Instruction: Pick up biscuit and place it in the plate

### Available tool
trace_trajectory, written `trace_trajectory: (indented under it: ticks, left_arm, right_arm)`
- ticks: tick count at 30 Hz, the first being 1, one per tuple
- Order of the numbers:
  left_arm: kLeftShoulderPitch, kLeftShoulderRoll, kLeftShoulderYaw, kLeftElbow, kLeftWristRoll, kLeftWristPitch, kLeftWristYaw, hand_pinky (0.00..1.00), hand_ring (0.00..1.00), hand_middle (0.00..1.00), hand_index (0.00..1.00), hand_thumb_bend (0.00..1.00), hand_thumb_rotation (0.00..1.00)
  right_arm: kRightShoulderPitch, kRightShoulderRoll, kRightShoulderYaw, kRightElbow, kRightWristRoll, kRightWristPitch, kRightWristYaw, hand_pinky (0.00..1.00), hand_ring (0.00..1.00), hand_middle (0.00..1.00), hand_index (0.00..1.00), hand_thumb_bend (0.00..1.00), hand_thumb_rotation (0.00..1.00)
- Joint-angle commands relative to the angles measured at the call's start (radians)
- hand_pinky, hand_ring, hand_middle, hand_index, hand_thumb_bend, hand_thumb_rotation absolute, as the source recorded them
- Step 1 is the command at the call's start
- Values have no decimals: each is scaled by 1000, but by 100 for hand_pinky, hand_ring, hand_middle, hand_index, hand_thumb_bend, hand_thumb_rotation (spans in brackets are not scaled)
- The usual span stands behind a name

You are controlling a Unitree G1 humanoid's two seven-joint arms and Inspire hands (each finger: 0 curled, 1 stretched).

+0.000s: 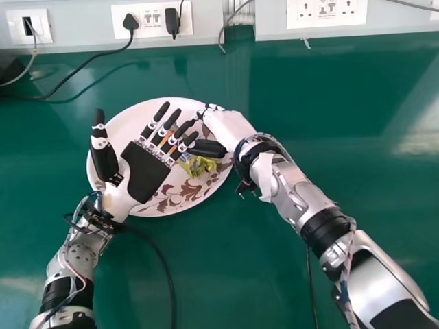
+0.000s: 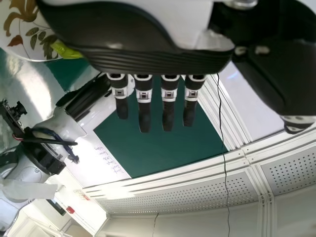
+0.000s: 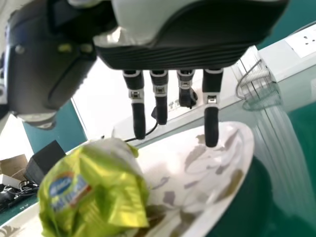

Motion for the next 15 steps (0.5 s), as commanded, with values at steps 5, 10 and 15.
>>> trace_trajectory:
  ticks: [5, 10, 15]
  left_arm:
    - [-17, 11, 1, 29, -8, 15, -35, 91, 86, 88, 90, 97, 70]
    - [-23, 12, 8, 41, -15, 29, -48, 92, 87, 89, 92, 96, 75]
    - [-24, 11, 13, 47, -17, 29, -57, 90, 85, 89, 93, 99, 79]
  right_arm:
    - [23, -8, -12, -42, 4, -3, -8, 50, 76, 91, 76, 91, 29]
    - [32, -30, -16, -82, 3, 0, 8, 51, 77, 92, 77, 95, 31]
    - [48, -44, -39, -122, 17, -6, 0, 51, 76, 93, 78, 97, 31]
